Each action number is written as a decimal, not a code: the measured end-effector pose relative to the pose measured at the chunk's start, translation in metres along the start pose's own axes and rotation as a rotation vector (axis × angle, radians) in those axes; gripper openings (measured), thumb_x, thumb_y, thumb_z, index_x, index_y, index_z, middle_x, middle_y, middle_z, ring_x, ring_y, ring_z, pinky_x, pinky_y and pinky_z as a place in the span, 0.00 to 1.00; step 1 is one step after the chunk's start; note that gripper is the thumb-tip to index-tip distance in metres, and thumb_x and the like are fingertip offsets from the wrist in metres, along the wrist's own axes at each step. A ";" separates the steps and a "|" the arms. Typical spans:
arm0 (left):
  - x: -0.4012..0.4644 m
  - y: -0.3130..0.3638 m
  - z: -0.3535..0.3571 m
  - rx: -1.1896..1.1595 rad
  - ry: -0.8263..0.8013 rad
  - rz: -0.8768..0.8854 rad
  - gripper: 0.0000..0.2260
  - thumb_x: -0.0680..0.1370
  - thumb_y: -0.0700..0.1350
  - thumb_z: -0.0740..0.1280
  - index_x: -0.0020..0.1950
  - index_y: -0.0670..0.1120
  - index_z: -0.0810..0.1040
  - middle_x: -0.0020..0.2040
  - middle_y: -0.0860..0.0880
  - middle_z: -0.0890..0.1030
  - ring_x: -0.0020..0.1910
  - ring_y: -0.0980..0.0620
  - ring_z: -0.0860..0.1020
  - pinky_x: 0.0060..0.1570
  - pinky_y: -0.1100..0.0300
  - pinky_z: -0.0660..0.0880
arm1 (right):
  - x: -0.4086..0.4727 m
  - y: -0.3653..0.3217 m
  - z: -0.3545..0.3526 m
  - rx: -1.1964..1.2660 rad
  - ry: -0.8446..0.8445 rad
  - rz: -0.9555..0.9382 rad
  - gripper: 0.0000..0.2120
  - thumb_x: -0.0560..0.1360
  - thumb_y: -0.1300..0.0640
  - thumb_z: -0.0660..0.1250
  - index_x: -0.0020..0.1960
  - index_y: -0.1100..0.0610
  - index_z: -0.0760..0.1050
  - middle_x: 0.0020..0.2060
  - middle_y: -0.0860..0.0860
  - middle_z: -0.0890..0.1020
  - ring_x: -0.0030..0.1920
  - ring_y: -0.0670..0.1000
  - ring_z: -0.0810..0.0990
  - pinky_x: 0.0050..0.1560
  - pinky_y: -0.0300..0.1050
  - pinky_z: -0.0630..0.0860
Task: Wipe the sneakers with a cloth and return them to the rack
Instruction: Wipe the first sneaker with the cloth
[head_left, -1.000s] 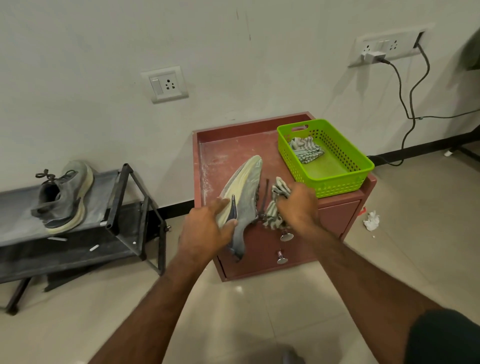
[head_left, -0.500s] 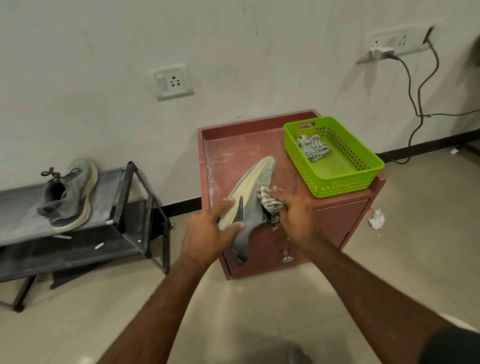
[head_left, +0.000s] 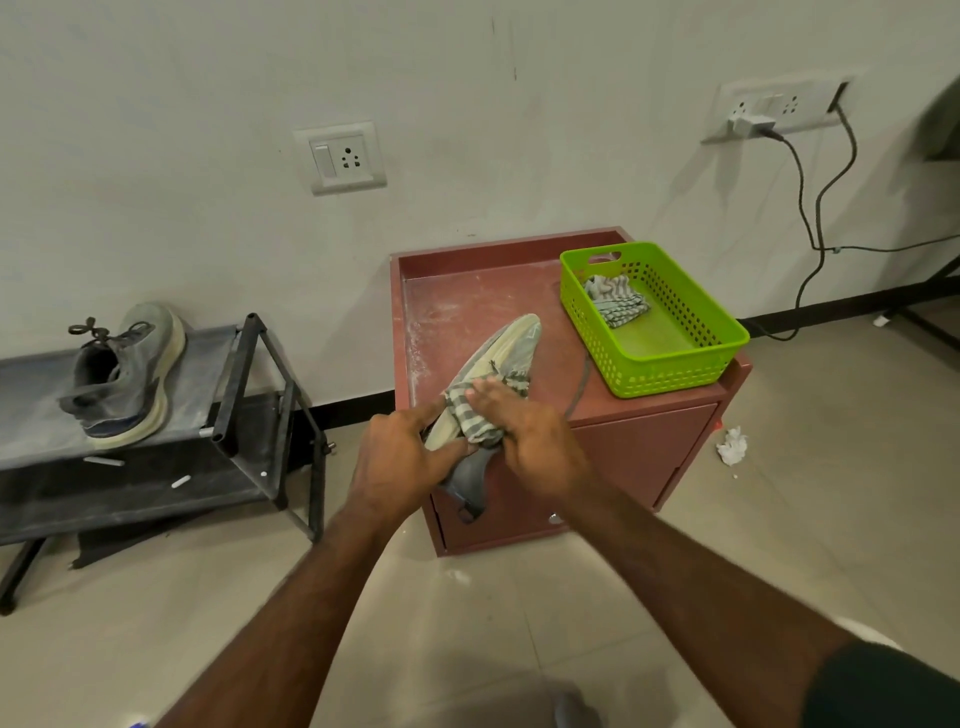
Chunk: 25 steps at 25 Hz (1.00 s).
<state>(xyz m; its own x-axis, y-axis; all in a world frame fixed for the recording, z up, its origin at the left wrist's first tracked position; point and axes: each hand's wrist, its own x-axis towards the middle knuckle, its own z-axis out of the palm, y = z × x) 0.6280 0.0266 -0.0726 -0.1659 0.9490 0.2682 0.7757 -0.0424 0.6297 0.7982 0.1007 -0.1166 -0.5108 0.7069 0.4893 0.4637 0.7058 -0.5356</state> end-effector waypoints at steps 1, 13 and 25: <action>0.000 0.000 0.000 0.000 -0.003 -0.006 0.26 0.68 0.60 0.74 0.64 0.54 0.82 0.41 0.53 0.86 0.35 0.57 0.82 0.36 0.56 0.82 | 0.009 0.012 -0.008 -0.001 0.012 0.048 0.25 0.73 0.73 0.58 0.67 0.59 0.77 0.67 0.56 0.76 0.70 0.50 0.71 0.75 0.44 0.62; -0.002 -0.003 0.003 0.020 0.010 0.029 0.29 0.68 0.59 0.78 0.67 0.52 0.80 0.51 0.51 0.87 0.41 0.58 0.83 0.43 0.58 0.83 | 0.031 0.013 -0.050 0.037 0.297 0.373 0.23 0.74 0.69 0.62 0.64 0.54 0.80 0.56 0.52 0.84 0.55 0.49 0.82 0.57 0.31 0.72; 0.005 -0.008 -0.007 -0.132 -0.001 -0.051 0.25 0.70 0.53 0.78 0.66 0.51 0.81 0.49 0.60 0.84 0.42 0.61 0.83 0.44 0.56 0.84 | -0.007 -0.013 -0.004 0.164 0.125 0.186 0.29 0.67 0.76 0.58 0.63 0.60 0.80 0.63 0.56 0.80 0.66 0.46 0.75 0.70 0.33 0.64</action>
<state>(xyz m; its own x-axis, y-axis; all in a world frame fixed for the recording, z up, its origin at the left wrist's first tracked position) 0.6163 0.0296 -0.0714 -0.2022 0.9513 0.2329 0.6796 -0.0350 0.7327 0.7985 0.0871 -0.1101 -0.3300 0.8310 0.4479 0.4123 0.5537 -0.7235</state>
